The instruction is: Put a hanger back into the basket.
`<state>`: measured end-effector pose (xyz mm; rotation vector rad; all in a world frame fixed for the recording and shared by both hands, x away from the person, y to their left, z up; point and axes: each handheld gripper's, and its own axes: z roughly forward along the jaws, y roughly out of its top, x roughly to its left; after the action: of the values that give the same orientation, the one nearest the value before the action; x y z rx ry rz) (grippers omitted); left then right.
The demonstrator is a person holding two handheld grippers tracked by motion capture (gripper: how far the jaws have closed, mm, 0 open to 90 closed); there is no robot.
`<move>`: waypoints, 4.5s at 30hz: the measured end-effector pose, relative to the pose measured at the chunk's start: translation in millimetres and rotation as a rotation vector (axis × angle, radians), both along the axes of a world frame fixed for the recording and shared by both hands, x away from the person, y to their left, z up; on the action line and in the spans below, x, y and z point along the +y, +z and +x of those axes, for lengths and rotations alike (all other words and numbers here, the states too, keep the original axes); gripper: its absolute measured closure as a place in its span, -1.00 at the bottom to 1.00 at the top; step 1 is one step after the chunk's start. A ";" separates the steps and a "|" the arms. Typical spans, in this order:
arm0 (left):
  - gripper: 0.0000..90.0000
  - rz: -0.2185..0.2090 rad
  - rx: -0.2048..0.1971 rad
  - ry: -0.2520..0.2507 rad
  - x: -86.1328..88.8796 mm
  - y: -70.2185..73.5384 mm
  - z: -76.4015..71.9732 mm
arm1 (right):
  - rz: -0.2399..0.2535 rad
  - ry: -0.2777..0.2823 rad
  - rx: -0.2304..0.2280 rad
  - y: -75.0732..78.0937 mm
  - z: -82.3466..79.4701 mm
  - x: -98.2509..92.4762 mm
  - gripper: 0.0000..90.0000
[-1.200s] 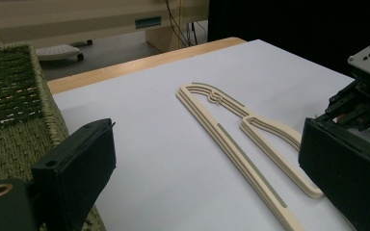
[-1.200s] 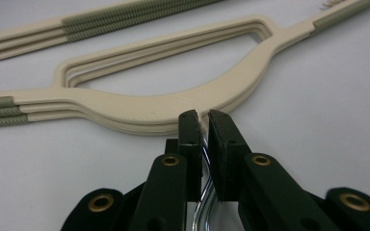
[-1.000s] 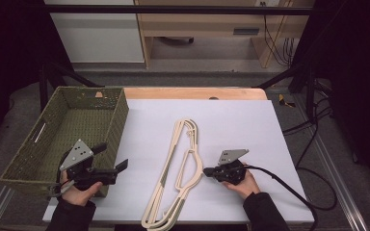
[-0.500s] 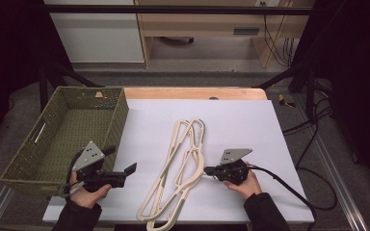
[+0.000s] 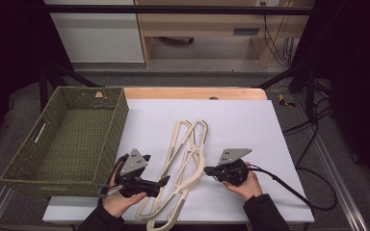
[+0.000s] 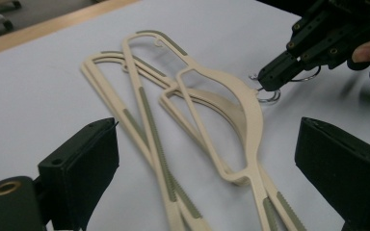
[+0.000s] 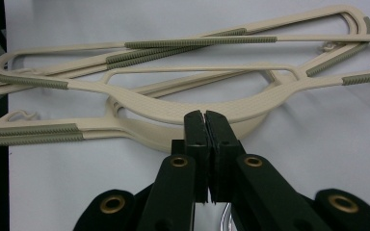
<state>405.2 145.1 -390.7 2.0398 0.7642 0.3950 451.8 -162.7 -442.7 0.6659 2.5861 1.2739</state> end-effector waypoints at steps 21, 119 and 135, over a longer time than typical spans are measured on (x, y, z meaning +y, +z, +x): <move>-0.19 0.250 0.051 -0.122 -82.8 -37.7 14.0 | -0.009 -0.014 0.007 16.3 -7.1 3.5 0.98; 0.91 -0.063 -0.111 0.059 126.3 163.9 40.7 | 0.375 -0.452 -0.173 56.1 -29.2 -93.2 -0.83; 0.91 -0.031 -0.060 0.177 210.5 146.1 86.4 | 0.367 -0.446 -0.160 54.1 -27.7 -90.1 -0.84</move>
<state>491.6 355.6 -244.6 1.9288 0.9115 0.5388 424.1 -252.8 -388.7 1.0794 1.9407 1.5698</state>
